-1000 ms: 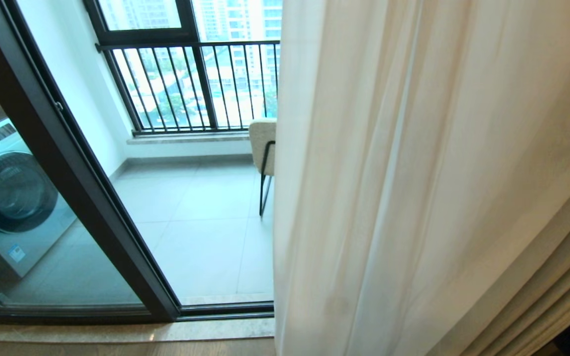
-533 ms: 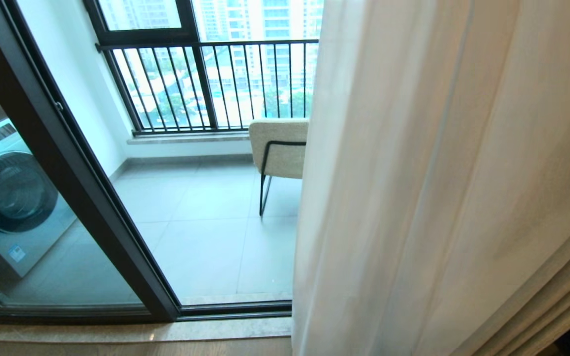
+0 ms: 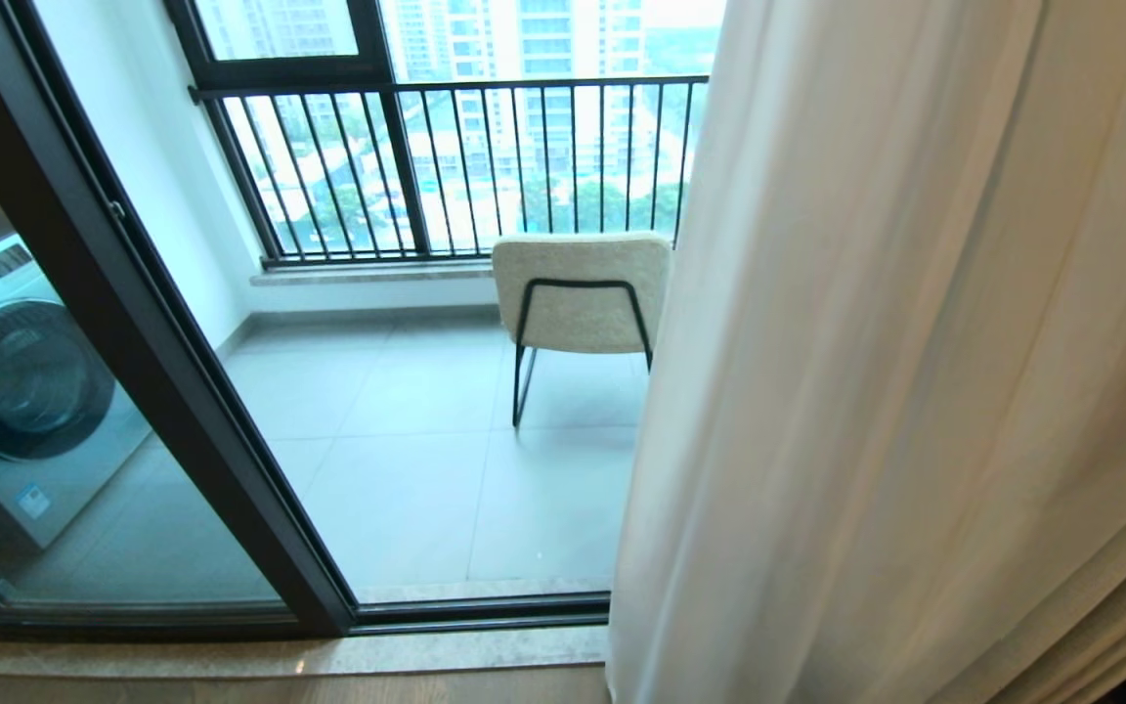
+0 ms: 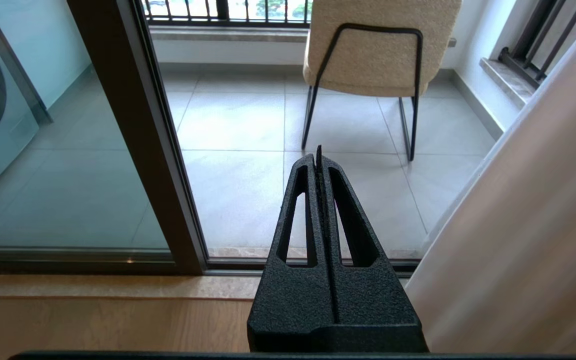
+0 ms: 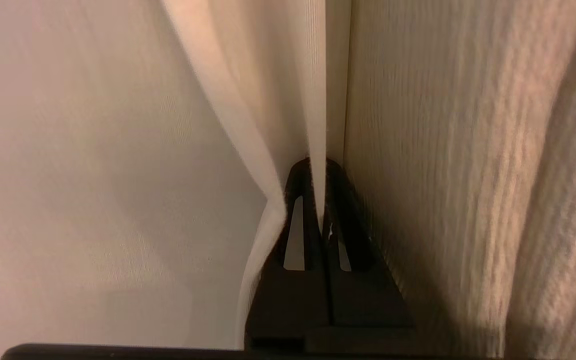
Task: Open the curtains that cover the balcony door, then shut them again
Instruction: Pull the inner curtains open on both sides
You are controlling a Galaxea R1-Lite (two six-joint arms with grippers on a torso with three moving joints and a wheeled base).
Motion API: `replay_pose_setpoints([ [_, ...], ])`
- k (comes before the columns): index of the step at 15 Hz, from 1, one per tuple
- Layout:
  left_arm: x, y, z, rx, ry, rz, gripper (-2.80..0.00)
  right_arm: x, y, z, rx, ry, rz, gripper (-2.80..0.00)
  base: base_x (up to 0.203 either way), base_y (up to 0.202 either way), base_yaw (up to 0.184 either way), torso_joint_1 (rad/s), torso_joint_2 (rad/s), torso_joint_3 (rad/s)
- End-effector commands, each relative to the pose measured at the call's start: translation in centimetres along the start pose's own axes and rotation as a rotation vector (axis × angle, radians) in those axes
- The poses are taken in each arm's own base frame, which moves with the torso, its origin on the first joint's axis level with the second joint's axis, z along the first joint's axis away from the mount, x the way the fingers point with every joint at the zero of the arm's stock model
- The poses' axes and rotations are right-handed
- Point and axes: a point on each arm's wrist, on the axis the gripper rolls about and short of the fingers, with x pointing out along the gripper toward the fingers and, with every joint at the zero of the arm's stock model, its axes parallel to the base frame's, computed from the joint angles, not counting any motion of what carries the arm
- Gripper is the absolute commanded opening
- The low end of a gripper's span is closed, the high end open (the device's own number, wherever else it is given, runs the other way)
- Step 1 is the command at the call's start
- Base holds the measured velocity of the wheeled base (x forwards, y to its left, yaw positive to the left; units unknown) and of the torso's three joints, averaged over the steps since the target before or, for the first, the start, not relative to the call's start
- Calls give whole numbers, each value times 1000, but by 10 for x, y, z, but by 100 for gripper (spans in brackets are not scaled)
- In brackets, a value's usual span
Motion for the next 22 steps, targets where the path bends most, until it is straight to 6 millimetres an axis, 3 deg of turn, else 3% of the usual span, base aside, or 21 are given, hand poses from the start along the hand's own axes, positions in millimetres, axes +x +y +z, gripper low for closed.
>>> replay_pose_setpoints([
  [1, 0, 0, 0, -1, 0, 2, -280, 9, -10, -17, -16, 16, -28, -280, 0, 0, 0, 0, 0, 0],
  [16, 0, 0, 0, -1, 0, 0, -280, 35, -32, -42, -39, -18, -77, -280, 0, 0, 0, 0, 0, 0],
  [22, 0, 0, 0, -1, 0, 3, -280, 23, -33, -9, -32, -48, -43, -280, 0, 0, 0, 0, 0, 0],
])
